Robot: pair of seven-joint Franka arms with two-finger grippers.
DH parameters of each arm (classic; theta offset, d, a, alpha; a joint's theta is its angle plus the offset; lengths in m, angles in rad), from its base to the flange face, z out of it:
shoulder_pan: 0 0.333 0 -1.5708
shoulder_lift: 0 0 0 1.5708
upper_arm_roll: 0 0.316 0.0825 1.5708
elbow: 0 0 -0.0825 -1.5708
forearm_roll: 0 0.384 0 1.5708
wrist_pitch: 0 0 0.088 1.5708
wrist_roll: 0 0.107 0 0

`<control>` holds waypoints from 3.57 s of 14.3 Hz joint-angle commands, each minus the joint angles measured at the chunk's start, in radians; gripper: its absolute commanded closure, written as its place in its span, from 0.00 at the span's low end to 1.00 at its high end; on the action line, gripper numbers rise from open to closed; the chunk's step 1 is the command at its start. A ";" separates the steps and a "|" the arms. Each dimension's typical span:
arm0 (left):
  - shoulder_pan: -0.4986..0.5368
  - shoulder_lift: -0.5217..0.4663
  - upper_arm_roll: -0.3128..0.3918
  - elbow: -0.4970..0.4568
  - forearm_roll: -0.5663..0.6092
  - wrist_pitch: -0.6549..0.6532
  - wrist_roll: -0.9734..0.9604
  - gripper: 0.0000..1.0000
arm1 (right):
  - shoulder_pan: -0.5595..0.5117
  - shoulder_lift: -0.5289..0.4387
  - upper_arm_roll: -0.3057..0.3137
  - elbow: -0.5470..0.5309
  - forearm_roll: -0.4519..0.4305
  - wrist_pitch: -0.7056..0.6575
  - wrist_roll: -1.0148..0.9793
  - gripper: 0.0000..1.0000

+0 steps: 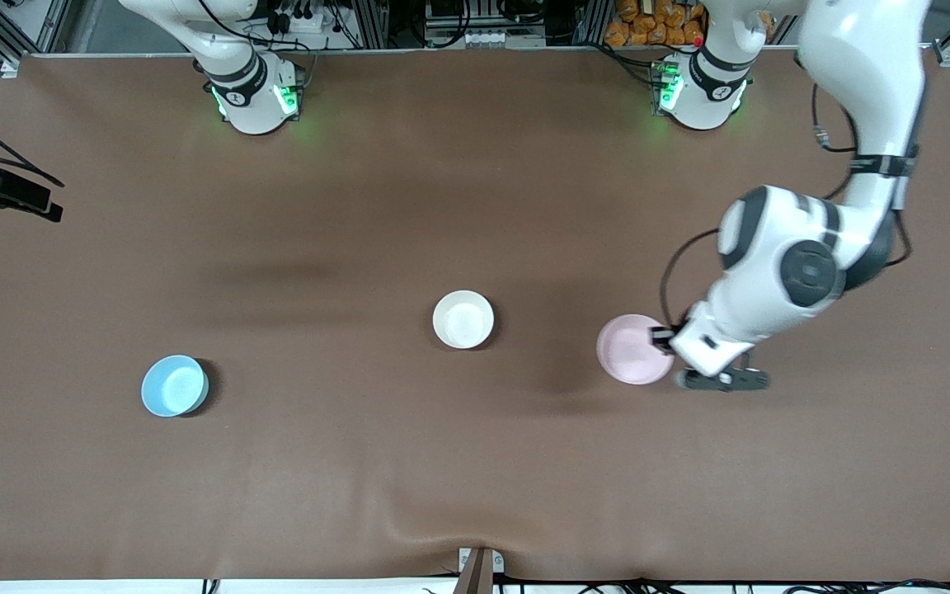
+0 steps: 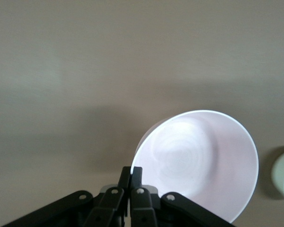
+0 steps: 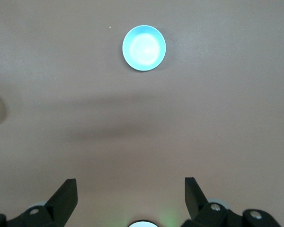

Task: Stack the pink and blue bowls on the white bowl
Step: 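Carry the pink bowl with the left gripper onto the white bowl, then release the pink bowl while the right gripper reaches the blue bowl, then grasp the blue bowl rim with the right gripper while the left withdraws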

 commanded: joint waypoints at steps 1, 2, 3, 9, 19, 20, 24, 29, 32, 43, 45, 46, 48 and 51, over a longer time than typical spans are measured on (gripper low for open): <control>-0.071 0.040 0.006 0.059 -0.062 -0.025 -0.103 1.00 | -0.025 0.012 0.013 0.036 0.002 -0.019 -0.010 0.00; -0.108 0.054 0.007 0.065 -0.111 -0.024 -0.121 1.00 | -0.023 0.012 0.013 0.036 0.001 -0.020 -0.010 0.00; -0.146 0.068 0.007 0.071 -0.134 -0.010 -0.132 1.00 | -0.023 0.012 0.013 0.036 0.001 -0.020 -0.012 0.00; -0.263 0.137 0.007 0.062 -0.158 0.166 -0.184 1.00 | -0.008 0.024 0.014 0.033 0.001 -0.020 -0.009 0.00; -0.369 0.238 0.015 0.093 -0.162 0.274 -0.252 1.00 | 0.002 0.378 0.016 0.038 -0.002 0.217 -0.013 0.00; -0.369 0.238 0.017 0.093 -0.162 0.274 -0.246 1.00 | 0.011 0.419 0.017 0.041 -0.004 0.249 -0.013 0.00; -0.371 0.249 0.017 0.091 -0.161 0.288 -0.241 1.00 | 0.026 0.545 0.016 0.050 -0.016 0.455 -0.015 0.00; -0.372 0.264 0.018 0.085 -0.159 0.292 -0.238 1.00 | -0.041 0.673 0.016 0.038 -0.001 0.670 -0.142 0.00; -0.384 0.281 0.018 0.085 -0.159 0.312 -0.238 1.00 | -0.051 0.677 0.017 0.036 0.004 0.684 -0.167 0.00; -0.305 0.191 0.032 0.094 -0.153 0.245 -0.241 0.00 | -0.067 0.742 0.016 0.028 0.010 0.748 -0.167 1.00; -0.248 0.148 0.030 0.096 -0.075 0.190 -0.233 0.00 | -0.069 0.740 0.016 0.034 0.019 0.748 -0.162 1.00; -0.221 0.126 0.030 0.096 -0.026 0.165 -0.227 0.00 | -0.069 0.736 0.016 0.036 0.027 0.750 -0.162 1.00; -0.165 0.097 0.029 0.096 0.029 0.127 -0.185 0.00 | -0.064 0.725 0.017 0.036 0.047 0.744 -0.162 1.00; -0.078 0.054 0.029 0.097 0.036 0.047 -0.071 0.00 | -0.046 0.661 0.024 0.027 0.061 0.675 -0.159 1.00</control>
